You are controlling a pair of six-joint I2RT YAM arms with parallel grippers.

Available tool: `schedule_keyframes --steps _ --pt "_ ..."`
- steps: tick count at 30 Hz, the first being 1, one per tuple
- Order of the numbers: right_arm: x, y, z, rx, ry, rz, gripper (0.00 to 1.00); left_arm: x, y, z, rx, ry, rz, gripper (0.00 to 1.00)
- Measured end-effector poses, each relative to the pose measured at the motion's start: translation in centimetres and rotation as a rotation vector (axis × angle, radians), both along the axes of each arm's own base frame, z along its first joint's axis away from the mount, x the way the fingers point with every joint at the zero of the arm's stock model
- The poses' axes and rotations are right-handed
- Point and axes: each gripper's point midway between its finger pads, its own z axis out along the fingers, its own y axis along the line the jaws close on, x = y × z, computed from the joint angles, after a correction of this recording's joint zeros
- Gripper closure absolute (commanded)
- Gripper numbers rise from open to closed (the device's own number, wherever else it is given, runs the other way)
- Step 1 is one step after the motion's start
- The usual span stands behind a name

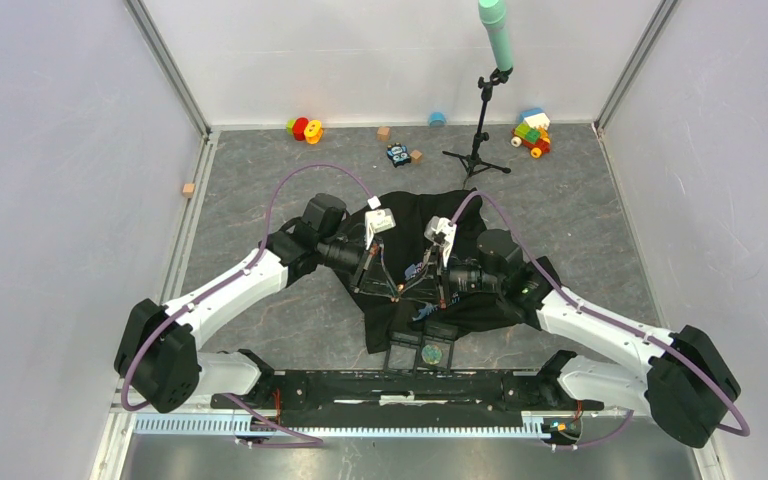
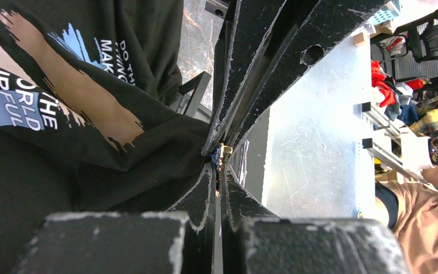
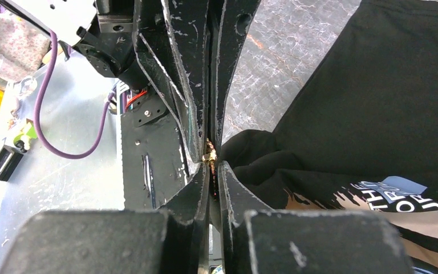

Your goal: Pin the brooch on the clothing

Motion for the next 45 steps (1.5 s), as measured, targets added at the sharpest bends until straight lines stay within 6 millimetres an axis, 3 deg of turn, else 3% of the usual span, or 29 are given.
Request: schedule_keyframes --steps 27,45 --pt "2.6 -0.4 1.3 0.024 -0.105 -0.121 0.95 2.9 0.4 0.8 -0.019 -0.027 0.1 0.98" --pt "2.9 -0.8 1.8 0.036 -0.175 -0.14 0.9 3.5 0.5 0.9 -0.025 0.029 0.133 0.98"
